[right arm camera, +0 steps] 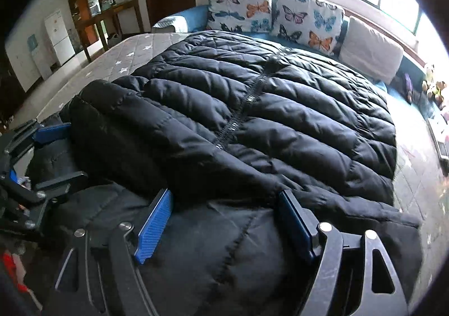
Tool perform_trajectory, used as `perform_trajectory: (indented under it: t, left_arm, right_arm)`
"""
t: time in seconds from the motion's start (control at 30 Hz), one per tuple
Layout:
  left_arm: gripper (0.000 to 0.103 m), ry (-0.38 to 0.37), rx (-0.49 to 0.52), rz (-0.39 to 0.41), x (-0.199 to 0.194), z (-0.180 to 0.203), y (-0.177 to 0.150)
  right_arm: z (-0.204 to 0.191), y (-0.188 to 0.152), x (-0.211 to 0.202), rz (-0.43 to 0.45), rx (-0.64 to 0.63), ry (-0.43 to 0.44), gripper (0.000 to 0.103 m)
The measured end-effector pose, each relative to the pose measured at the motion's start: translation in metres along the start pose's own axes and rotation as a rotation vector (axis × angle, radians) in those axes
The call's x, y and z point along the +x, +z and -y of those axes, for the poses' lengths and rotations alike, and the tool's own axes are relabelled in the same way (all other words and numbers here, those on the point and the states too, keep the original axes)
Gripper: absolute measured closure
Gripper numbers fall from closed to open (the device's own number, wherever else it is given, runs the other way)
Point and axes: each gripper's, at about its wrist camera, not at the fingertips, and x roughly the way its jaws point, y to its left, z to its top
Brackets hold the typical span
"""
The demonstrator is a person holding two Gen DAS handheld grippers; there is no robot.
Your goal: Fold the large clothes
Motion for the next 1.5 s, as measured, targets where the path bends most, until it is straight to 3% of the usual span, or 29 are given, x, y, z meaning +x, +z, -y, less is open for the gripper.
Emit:
perform_trajectory:
  t: [0.17, 0.4, 0.7, 1.03, 1.17, 1.37, 1.43, 1.5]
  left_arm:
    - [0.012, -0.062, -0.035, -0.009, -0.015, -0.009, 0.010]
    - [0.012, -0.101, -0.006, 0.080, -0.047, -0.007, 0.040]
    - [0.016, -0.173, -0.100, -0.047, 0.007, -0.038, 0.047]
    - [0.012, -0.120, -0.019, -0.082, 0.032, -0.022, 0.039]
    - [0.011, -0.083, 0.015, -0.085, 0.023, -0.017, 0.041]
    - [0.011, -0.066, 0.075, -0.046, -0.013, -0.007, 0.040]
    - [0.011, -0.054, 0.095, -0.023, -0.028, -0.002, 0.037]
    - [0.011, -0.057, 0.102, -0.001, -0.042, -0.002, 0.033]
  right_arm:
    - [0.015, -0.024, -0.032, 0.030, -0.024, -0.052, 0.020]
    - [0.038, -0.050, -0.048, 0.005, -0.021, -0.093, 0.020]
    - [0.051, -0.058, -0.029, -0.025, -0.019, -0.019, 0.020]
    - [0.054, -0.062, -0.019, -0.012, -0.004, -0.001, 0.020]
    - [0.048, -0.052, -0.034, -0.033, -0.019, -0.042, 0.020]
    - [0.038, -0.036, -0.073, 0.087, -0.048, -0.066, 0.020]
    - [0.038, -0.038, -0.058, 0.055, -0.052, -0.077, 0.020]
    - [0.044, -0.048, -0.027, -0.043, -0.050, -0.089, 0.020]
